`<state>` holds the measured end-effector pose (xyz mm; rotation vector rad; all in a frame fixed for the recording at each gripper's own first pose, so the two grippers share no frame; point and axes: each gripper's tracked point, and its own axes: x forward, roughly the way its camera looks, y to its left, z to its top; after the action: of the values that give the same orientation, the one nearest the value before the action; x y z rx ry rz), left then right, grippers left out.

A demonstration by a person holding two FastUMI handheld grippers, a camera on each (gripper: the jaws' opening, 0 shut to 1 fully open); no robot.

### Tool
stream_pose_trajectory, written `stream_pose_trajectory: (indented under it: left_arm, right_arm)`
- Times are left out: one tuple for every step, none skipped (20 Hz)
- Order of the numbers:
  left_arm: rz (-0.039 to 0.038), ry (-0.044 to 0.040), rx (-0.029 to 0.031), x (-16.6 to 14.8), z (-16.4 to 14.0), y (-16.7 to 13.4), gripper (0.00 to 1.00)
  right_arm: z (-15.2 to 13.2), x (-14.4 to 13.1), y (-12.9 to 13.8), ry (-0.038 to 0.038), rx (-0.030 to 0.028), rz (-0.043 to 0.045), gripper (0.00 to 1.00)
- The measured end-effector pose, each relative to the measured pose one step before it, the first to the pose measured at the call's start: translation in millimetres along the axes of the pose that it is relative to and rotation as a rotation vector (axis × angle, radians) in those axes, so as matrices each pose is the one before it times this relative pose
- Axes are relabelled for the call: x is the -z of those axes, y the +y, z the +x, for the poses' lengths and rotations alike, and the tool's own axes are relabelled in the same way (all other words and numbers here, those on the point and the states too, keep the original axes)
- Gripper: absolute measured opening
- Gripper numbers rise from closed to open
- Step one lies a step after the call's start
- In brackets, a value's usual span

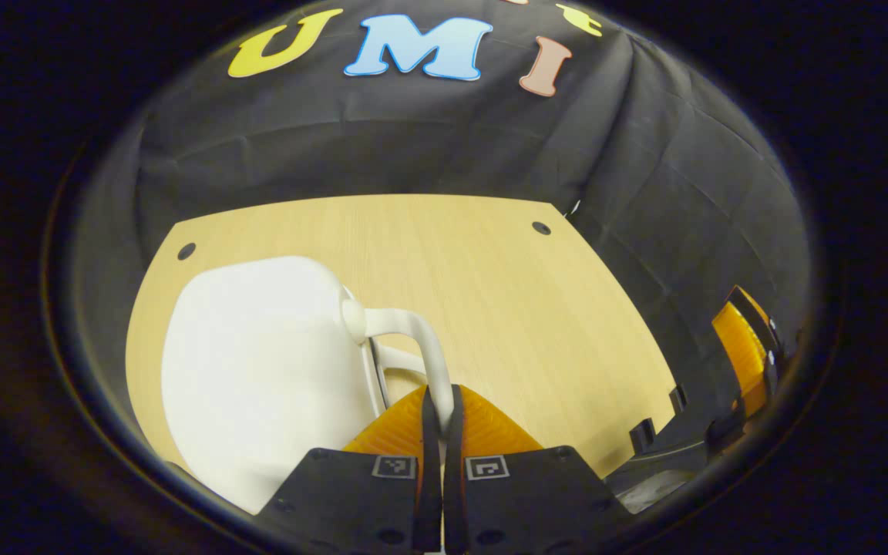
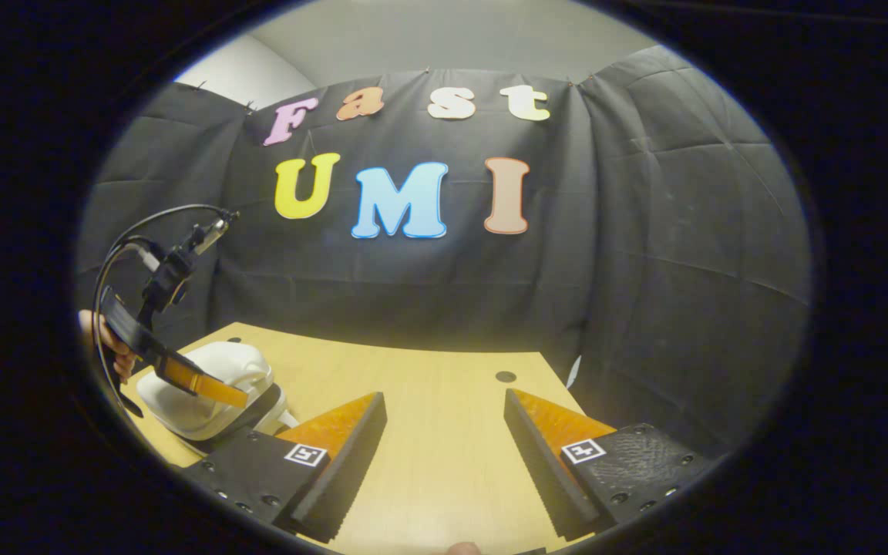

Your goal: First open the suitcase, pack the skin care products into it, and then close the suitcase.

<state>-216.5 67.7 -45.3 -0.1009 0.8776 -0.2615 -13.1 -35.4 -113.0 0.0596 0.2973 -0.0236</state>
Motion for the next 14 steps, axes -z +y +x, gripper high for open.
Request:
stream_pose_trajectory:
  left_arm:
    - [-0.00292, 0.01214, 0.00066, 1.66, 9.16, -2.41, 0.09]
    - [0.00596, 0.01026, 0.00086, 4.19, 6.97, -0.52, 0.09]
    - [0.00681, 0.00670, -0.00115, 6.01, 5.77, -1.28, 0.10]
    - [0.00591, 0.00154, -0.00343, 4.21, 4.91, -0.56, 0.10]
    - [0.00409, -0.00264, 0.00854, 3.07, 2.63, -2.73, 0.10]
    - [0.00762, -0.01278, -0.00881, 1.50, 4.08, 0.33, 0.13]
    - [0.00690, -0.02461, 0.01649, -2.10, 0.22, -6.17, 0.13]
    - [-0.00083, -0.04652, -0.01351, -5.40, -1.17, -0.72, 0.21]
    - [0.00699, -0.06597, -0.03013, -11.52, -1.02, 3.42, 0.29]
    - [0.00868, -0.07423, -0.02249, -14.17, -5.59, 2.46, 0.34]
    - [0.00733, -0.08878, -0.02743, -17.51, -10.38, 2.80, 0.43]
    - [-0.00206, -0.06530, -0.00819, -13.42, -9.07, -4.14, 0.49]
    - [-0.00297, -0.06541, -0.00575, -14.05, -11.42, -1.85, 0.53]
    - [-0.00261, -0.05498, -0.00164, -11.89, -8.98, -0.84, 0.59]
  right_arm:
    - [0.00, -3.62, -0.03, -0.00605, 0.00537, 0.00267, 0.94]
    - [-0.27, -0.26, -0.63, 0.00219, 0.00804, -0.00763, 0.94]
    - [1.91, 3.03, -0.46, 0.00820, 0.00772, -0.01184, 0.94]
    - [-0.47, 0.13, -0.06, 0.00575, 0.00491, -0.01012, 0.94]
    - [-0.15, -1.35, 0.42, 0.00148, 0.00511, -0.00719, 0.94]
    - [-0.61, -0.88, 0.22, 0.00280, 0.00568, -0.00010, 0.94]
    - [0.54, 0.28, 1.11, 0.00288, -0.00054, 0.00574, 0.94]
    - [0.13, -0.44, 2.81, 0.00469, -0.00886, 0.01211, 0.94]
    - [1.52, 2.76, 3.53, 0.00966, -0.01048, 0.01561, 0.94]
    - [0.16, 1.76, 0.28, 0.01068, 0.00308, 0.01809, 0.94]
    - [0.28, 0.28, -2.92, 0.00608, 0.01298, 0.02109, 0.94]
    - [-1.25, -3.63, -0.33, -0.00762, 0.01184, 0.01262, 0.94]
    - [-2.48, -3.58, -1.56, -0.01221, 0.01148, 0.00336, 0.94]
    - [-2.04, -2.12, -1.80, -0.01283, 0.01629, -0.00414, 0.94]
